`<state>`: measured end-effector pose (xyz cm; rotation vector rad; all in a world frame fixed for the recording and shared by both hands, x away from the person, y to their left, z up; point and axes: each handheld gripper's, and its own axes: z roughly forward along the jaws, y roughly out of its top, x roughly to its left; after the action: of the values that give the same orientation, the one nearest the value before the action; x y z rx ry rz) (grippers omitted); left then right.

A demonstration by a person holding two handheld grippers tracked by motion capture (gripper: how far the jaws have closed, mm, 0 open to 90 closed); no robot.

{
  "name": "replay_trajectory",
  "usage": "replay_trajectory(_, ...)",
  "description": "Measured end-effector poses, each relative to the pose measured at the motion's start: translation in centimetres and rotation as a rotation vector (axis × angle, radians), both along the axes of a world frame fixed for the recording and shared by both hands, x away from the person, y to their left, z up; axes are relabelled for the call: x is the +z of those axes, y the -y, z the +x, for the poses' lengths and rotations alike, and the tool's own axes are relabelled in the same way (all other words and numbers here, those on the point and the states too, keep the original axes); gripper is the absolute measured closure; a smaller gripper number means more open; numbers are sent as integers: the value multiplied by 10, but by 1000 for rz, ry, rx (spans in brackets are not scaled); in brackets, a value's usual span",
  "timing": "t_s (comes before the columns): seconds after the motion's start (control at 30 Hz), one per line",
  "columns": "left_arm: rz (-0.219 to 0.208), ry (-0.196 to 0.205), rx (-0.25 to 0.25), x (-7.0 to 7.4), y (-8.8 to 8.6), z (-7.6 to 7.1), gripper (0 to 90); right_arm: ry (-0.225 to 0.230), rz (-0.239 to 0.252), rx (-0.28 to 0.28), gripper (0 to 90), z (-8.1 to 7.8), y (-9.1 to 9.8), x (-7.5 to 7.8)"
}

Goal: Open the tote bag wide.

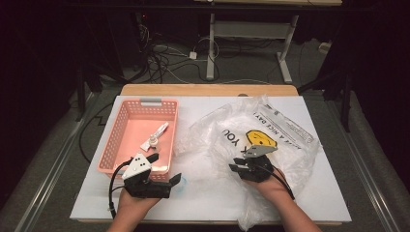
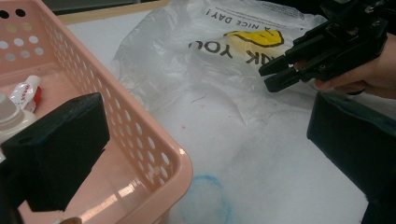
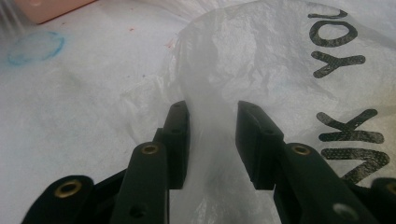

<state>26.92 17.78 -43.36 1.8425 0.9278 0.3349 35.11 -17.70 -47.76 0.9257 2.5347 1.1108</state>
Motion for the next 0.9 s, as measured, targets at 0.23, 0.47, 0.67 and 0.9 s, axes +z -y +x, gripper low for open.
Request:
replay_trajectory(0.23,-1,0,1,0,0,0,0,10,-28,-4,875,0,-2,-2)
replay_trajectory(0.47,-2,-3,6,0,-2,1,0,41,7,-29,900,0,3,2)
replay_trajectory(0.67,-6,-4,14,1,-5,1,0,76,59,-39,900,-1,9,9)
replay_trajectory(0.9,-8,-10,22,1,-8,3,0,123,101,-58,900,-2,16,21)
